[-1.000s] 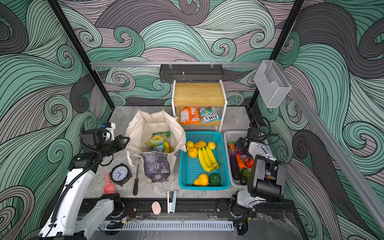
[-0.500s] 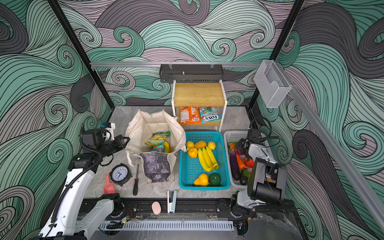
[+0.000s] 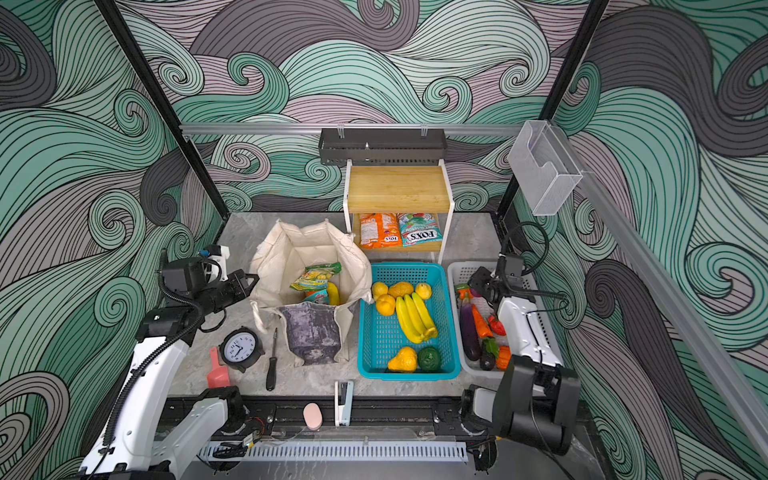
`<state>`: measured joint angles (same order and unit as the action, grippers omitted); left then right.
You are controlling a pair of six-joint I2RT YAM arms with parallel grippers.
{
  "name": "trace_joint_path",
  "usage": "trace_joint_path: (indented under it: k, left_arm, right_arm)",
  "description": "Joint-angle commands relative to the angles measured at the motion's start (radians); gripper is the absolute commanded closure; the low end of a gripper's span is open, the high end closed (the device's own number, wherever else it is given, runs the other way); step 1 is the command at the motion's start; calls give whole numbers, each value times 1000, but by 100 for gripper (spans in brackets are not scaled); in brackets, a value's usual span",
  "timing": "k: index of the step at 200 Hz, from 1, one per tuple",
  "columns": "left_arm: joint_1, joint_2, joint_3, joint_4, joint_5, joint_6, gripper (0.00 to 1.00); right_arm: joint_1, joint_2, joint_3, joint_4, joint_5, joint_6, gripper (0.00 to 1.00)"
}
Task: Place the food into the grocery bag and tie it
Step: 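Lift the purple onion and carry it over the tote with the right gripper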
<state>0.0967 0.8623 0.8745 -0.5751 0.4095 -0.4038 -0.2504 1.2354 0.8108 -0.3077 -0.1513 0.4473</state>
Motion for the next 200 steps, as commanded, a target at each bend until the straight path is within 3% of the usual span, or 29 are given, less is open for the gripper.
trace_joint_path:
  k: [1,49,91,200]
  left_arm:
    - [12,2,-4,9,17,-3,100]
    - [20,0,-8,15,26,-4,100]
    - [25,0,-12,21,32,-8,100]
    - [28,-14,-22,38,38,-15,100]
  right_arm:
    - [8,-76,-16,28,-111,50,44]
    - [96,-222,16,20,-194,109,44]
    - [284,-287,92,-4,-155,156,44]
    - [886,-72,380,12,104,118,43]
